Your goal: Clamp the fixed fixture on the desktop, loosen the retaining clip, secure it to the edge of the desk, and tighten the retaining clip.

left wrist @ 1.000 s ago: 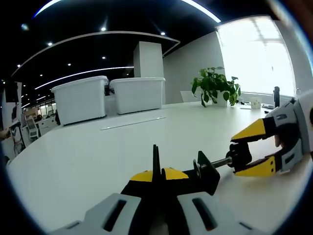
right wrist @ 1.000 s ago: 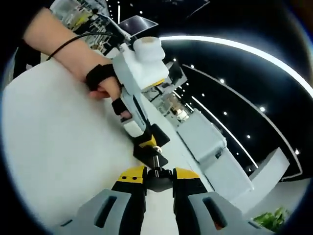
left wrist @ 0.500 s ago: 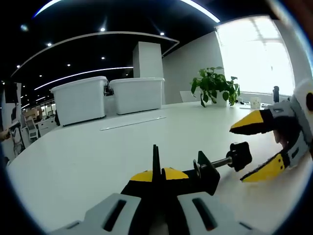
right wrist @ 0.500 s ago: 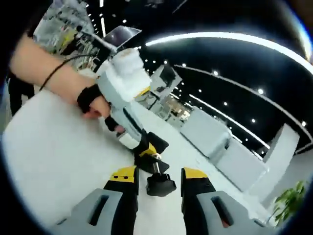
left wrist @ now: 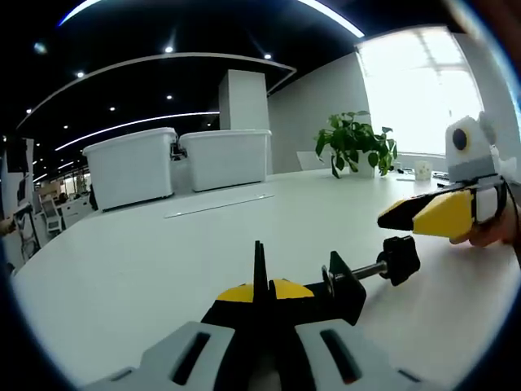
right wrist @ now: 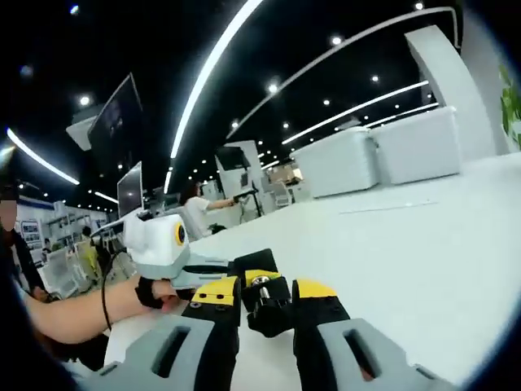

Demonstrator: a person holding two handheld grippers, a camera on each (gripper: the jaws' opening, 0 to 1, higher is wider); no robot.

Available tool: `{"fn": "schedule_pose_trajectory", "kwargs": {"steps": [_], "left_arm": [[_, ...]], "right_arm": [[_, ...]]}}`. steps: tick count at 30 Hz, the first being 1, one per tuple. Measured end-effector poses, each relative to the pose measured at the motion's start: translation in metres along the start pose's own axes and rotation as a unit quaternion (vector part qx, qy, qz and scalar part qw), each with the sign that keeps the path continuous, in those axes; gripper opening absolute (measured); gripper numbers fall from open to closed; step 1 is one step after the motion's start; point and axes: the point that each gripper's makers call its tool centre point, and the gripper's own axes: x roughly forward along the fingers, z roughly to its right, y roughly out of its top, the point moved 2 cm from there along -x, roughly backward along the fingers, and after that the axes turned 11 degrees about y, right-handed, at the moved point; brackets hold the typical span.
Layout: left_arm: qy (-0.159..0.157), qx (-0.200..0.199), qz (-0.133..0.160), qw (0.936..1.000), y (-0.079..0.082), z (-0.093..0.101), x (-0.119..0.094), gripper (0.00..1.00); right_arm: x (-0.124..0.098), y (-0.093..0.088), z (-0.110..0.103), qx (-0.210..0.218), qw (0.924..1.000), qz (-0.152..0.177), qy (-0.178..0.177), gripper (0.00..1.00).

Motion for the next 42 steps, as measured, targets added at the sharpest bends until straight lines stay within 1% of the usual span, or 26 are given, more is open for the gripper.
{"fn": "schedule_pose_trajectory", "kwargs": {"steps": [2,7,8,11,12,19,20,21,25,28,29,31,33,35,38,42], "left_arm": [[0.000,0.002,0.001,1.0000,0.000,0.000,0.000,0.05],[-0.002,0.004,0.002,1.0000,0.000,0.000,0.001,0.05],[-0.002,0.005,0.003,1.0000,0.001,0.000,0.001,0.06],[-0.003,0.007,0.003,1.0000,0.000,0.000,0.000,0.06],[-0.003,0.008,0.003,1.0000,0.000,0.001,0.000,0.06],[-0.003,0.007,0.004,1.0000,0.001,0.001,0.000,0.06],[-0.003,0.006,0.004,1.0000,0.001,0.000,0.000,0.05],[-0.003,0.006,0.004,1.0000,0.001,0.000,0.000,0.05],[-0.002,0.005,0.003,1.0000,0.001,0.000,0.001,0.05],[-0.001,0.004,0.002,1.0000,0.001,-0.001,0.001,0.05],[-0.001,0.004,0.002,1.0000,0.001,-0.001,0.001,0.05],[0.000,0.004,0.002,1.0000,0.001,-0.001,0.001,0.05],[0.000,0.003,0.002,1.0000,0.001,-0.001,0.001,0.05],[0.001,0.003,0.002,1.0000,0.000,0.000,0.000,0.05],[0.001,0.004,0.002,1.0000,0.000,0.000,-0.001,0.05],[0.001,0.003,0.002,1.0000,0.001,-0.001,0.000,0.05]], "right_arm": [[0.002,-0.005,-0.002,-0.012,0.9998,-0.015,0.001,0.23],[0.001,-0.006,0.001,-0.009,0.9998,-0.014,-0.008,0.19],[0.002,-0.006,0.000,-0.010,0.9998,-0.016,-0.008,0.19],[0.004,-0.010,-0.002,-0.036,0.9988,-0.031,-0.011,0.19],[0.005,-0.010,-0.003,-0.039,0.9987,-0.033,-0.010,0.20],[0.005,-0.011,-0.002,-0.047,0.9983,-0.035,-0.008,0.19],[0.006,-0.010,-0.002,-0.051,0.9980,-0.036,-0.009,0.19],[0.006,-0.010,-0.002,-0.065,0.9971,-0.039,-0.010,0.19],[0.007,-0.008,-0.005,-0.129,0.9902,-0.050,-0.015,0.19],[0.008,-0.007,-0.006,-0.173,0.9831,-0.058,-0.019,0.19],[0.009,-0.007,-0.007,-0.188,0.9799,-0.062,-0.021,0.19],[0.010,-0.007,-0.009,-0.229,0.9707,-0.068,-0.025,0.19],[0.011,-0.008,-0.010,-0.259,0.9625,-0.074,-0.028,0.19],[0.012,-0.008,-0.011,-0.272,0.9587,-0.076,-0.029,0.19],[0.012,-0.008,-0.011,-0.280,0.9564,-0.078,-0.030,0.19],[0.013,-0.008,-0.012,-0.302,0.9492,-0.083,-0.032,0.19]]}}
